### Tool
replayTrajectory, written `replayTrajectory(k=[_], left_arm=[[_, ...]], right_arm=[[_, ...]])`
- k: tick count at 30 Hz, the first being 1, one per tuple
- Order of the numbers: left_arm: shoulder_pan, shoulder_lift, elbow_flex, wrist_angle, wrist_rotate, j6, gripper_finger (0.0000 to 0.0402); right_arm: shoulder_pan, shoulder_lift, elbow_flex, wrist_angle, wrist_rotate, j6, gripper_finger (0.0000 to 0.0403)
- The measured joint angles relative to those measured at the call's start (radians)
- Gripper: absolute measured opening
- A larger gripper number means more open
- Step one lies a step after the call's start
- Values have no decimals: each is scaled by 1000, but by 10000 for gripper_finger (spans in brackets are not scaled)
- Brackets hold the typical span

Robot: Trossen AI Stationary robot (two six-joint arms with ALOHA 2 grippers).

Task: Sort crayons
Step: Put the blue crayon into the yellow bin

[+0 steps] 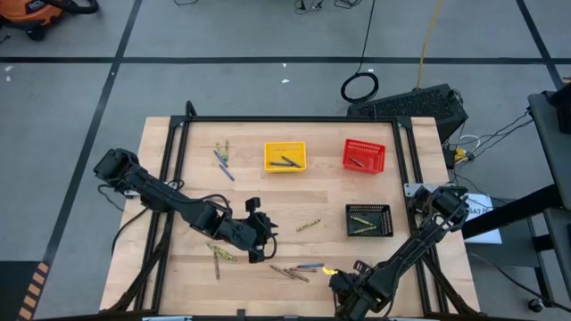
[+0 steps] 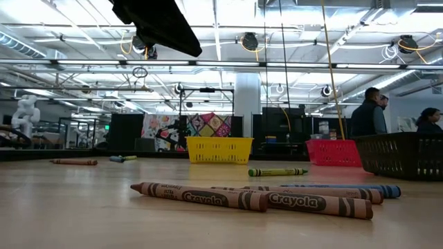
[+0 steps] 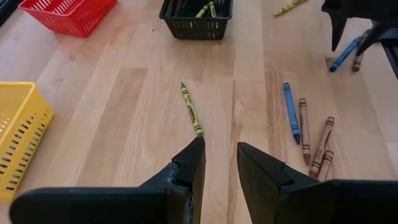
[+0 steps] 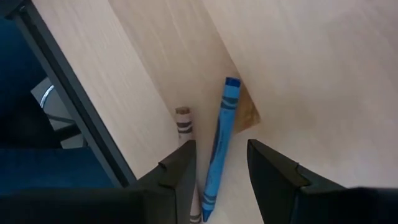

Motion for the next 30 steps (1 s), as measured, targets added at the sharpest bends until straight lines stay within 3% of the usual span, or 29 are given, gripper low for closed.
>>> replayTrajectory(k=[20,30], left_arm=[[0,0,0,0,0,3,99],[0,0,0,0,1,2,99]], right_arm=[[-3,29,3,-59,2,-43,125],[-4,30,3,-162,27,-8,71]])
